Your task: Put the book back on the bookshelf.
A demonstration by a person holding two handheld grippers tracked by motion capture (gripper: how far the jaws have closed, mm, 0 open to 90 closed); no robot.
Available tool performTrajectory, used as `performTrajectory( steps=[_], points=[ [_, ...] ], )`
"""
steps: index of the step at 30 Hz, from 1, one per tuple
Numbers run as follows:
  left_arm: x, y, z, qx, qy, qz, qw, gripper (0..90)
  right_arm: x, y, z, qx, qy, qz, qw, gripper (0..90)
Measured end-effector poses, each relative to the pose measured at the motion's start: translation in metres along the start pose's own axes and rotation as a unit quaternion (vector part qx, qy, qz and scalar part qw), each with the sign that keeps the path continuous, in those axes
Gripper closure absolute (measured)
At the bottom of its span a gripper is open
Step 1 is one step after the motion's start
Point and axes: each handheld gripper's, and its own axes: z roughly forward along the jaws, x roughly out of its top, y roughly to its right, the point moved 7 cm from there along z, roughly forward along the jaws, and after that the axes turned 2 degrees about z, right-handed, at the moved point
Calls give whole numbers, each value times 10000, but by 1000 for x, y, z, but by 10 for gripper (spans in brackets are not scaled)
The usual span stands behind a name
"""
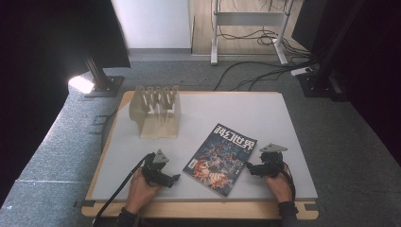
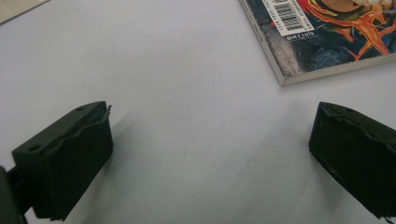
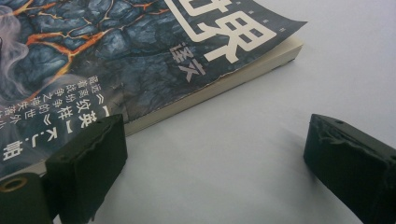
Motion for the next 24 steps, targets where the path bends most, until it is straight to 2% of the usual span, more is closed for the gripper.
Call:
performTrajectory(
  steps=[11,14,15,16,18,24],
  points=[
    [0,0,0,0,-6,-44,10000,0,0,0,0,21,-12,5,10000,53],
    [1,-1,-1,-118,9,-147,9998,0,0,0,-1,42,-33,-15,10000,55],
    [3,-3,-4,-239,-1,-227,9995,0,0,0,-2,50,-97,-30,9999,51],
    [3,-3,-4,-239,-1,-227,9995,0,0,0,-2,50,-97,-30,9999,51],
    [5,-6,-7,-191,10,-221,9996,0,2,2,-5,31,-120,-72,9999,44],
    [20,-8,-14,-300,143,-163,9993,0,11,5,-13,67,53,-52,10000,43]
  ],
)
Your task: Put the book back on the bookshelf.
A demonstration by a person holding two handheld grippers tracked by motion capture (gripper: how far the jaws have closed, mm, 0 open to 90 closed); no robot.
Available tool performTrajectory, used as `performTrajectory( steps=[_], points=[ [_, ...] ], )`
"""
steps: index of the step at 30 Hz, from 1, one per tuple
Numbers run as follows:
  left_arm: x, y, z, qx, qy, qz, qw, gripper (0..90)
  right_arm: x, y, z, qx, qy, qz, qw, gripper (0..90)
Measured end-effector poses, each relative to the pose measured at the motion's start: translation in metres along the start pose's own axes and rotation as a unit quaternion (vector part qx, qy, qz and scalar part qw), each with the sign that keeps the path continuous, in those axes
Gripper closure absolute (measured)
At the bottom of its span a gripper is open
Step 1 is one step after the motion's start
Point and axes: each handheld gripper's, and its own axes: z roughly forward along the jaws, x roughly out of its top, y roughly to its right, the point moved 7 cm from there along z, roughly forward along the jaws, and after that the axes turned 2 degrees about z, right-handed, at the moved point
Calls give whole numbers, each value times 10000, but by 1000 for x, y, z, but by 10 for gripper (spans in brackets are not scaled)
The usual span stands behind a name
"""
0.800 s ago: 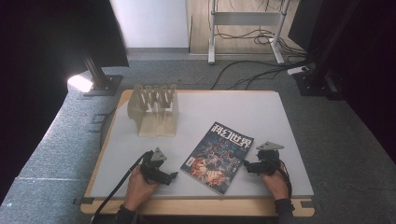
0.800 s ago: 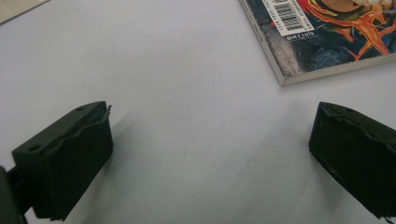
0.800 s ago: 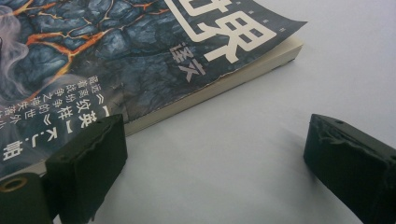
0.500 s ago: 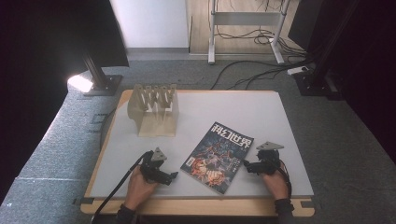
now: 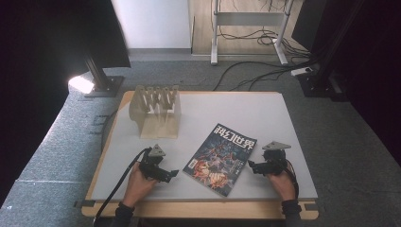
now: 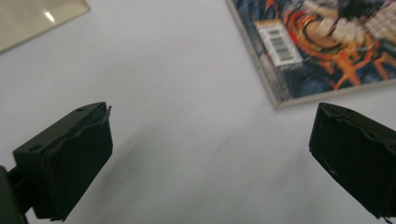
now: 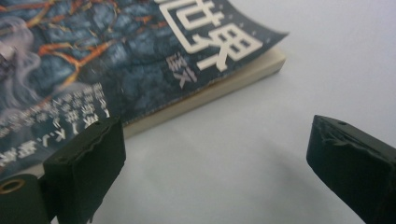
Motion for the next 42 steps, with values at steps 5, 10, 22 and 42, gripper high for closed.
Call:
performTrajectory(
  steps=[5,10,22,42],
  points=[
    [16,3,5,-99,-73,157,9998,0,15,-6,-4,127,167,-55,9998,43],
    [35,7,12,-206,-128,321,9992,0,27,-9,9,186,56,-279,9994,32],
    [70,15,43,-364,-183,650,9971,0,51,-4,39,294,3,-457,9985,0],
    [59,40,83,-934,-410,825,9914,0,45,0,66,962,-292,-315,9944,35]
  ],
)
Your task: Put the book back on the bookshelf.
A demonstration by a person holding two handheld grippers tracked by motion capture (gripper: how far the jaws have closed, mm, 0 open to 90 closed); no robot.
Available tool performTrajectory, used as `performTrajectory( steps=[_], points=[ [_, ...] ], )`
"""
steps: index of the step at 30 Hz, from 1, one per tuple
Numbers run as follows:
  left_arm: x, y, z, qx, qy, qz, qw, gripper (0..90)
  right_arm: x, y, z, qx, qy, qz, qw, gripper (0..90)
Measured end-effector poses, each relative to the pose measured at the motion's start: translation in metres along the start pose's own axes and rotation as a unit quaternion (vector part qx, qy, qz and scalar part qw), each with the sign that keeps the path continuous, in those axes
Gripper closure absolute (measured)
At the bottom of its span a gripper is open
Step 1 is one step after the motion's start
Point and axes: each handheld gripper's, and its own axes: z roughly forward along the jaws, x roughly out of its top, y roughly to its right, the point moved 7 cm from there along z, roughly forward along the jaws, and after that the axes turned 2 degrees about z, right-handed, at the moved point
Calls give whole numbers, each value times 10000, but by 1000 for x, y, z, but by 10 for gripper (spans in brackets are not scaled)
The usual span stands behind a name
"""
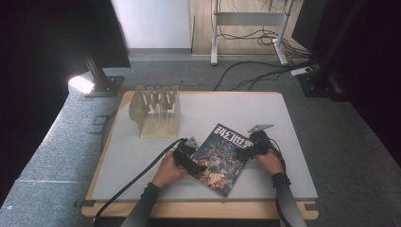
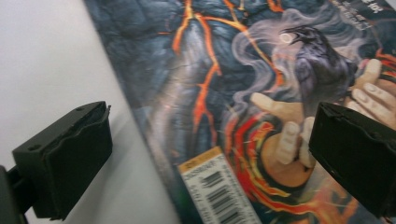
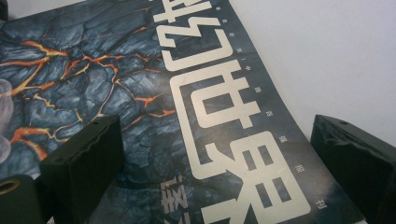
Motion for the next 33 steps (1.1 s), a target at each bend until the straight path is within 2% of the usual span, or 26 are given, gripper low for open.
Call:
performTrajectory(
  steps=[5,9,12,13,16,17,25,28,29,31,33],
  points=[
    [-6,9,-5,-55,-121,81,9999,0,-8,-14,-6,-23,-80,-26,10000,23],
    [-12,13,-9,-78,-108,92,9999,0,-14,-24,-9,-53,-52,-12,10000,21],
    [-19,18,-14,-92,-128,110,9998,0,-20,-36,-13,-56,-38,-16,10000,17],
    [-23,20,-17,-108,-94,114,9998,0,-24,-45,-15,-41,-11,-40,10000,8],
    [-25,21,-18,-114,-54,111,9999,0,-27,-50,-17,-78,48,-49,9999,6],
    [-25,22,-18,-102,-52,111,9999,0,-29,-52,-21,-157,98,-174,9997,25],
    [-26,25,-18,-47,-54,111,9999,0,-44,-52,-46,-371,209,-146,9990,57],
    [-26,25,-21,-132,-111,165,9997,0,-55,-52,-52,-421,159,-132,9989,55],
    [-26,22,-23,-76,-110,193,9997,0,-58,-52,-54,-395,186,-86,9990,56],
    [-27,10,-30,259,-175,264,9992,0,-62,-52,-57,-405,222,-36,9989,57],
    [-28,-6,-39,445,-219,211,9985,0,-66,-52,-57,-472,148,-79,9987,52]
  ],
)
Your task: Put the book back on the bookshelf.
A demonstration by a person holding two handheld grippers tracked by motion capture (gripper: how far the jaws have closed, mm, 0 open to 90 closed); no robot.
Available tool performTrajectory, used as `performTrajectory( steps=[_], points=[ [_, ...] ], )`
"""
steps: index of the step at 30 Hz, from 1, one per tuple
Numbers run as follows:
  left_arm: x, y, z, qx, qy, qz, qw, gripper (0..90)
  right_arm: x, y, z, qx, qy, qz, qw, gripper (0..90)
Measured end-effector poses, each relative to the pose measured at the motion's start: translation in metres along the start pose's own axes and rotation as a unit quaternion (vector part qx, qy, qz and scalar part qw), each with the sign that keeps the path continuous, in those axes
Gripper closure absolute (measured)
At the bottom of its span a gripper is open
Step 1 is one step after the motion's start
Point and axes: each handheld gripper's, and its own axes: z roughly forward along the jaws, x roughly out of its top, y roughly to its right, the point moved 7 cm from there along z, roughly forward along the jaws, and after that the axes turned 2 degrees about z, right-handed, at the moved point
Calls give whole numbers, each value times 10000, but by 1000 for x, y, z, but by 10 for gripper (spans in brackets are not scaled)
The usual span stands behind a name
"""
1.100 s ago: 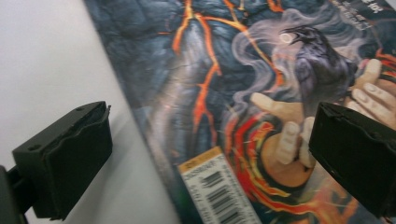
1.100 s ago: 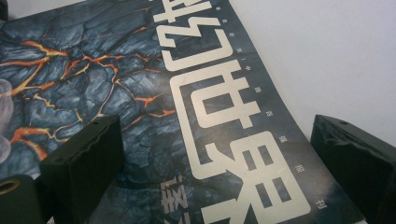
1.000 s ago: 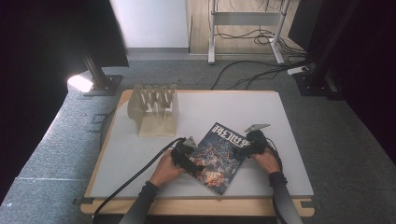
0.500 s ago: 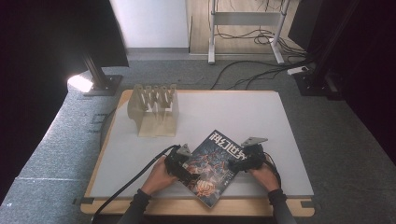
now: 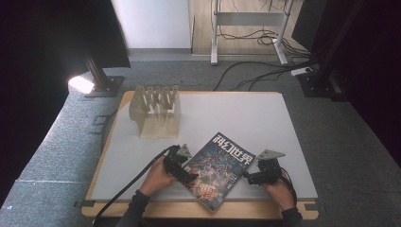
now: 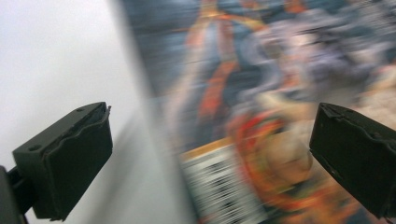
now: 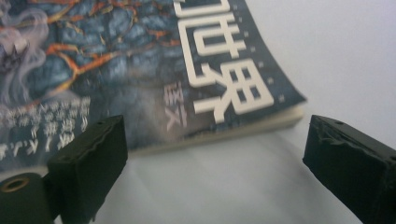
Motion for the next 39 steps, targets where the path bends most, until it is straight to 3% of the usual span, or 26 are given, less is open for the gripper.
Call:
performTrajectory(
  steps=[2,3,6,9,10,12,16,18,22,29,39],
  points=[
    [-2,-17,-9,195,3,-120,9997,0,-3,-2,0,19,-14,16,10000,49],
    [-5,-32,-15,403,-43,-244,9989,0,-4,-2,0,5,-19,17,10000,43],
    [-10,-44,-15,549,-123,-343,9978,0,-5,-2,1,-26,-34,18,10000,30],
    [-17,-47,-5,521,-301,-378,9975,0,-5,-1,3,-78,-55,46,9999,0],
    [-19,-46,-1,503,-361,-375,9974,0,-5,0,3,-105,-62,55,9999,0],
    [-20,-44,2,387,-209,-485,9979,0,-5,0,4,-98,-97,77,9999,0],
    [-27,-37,0,508,84,-633,9967,0,-1,4,7,-95,-127,133,9998,0],
    [-28,-34,-1,502,97,-629,9967,0,1,5,8,-134,-133,138,9997,0],
    [-33,-17,-5,433,112,-510,9977,0,11,15,16,-349,-133,143,9992,0],
    [-33,9,-5,239,174,-283,9992,0,27,32,33,-457,-104,337,9983,0],
    [-30,24,-1,76,305,-69,9995,0,50,45,54,-627,-200,437,9969,32]
  ],
)
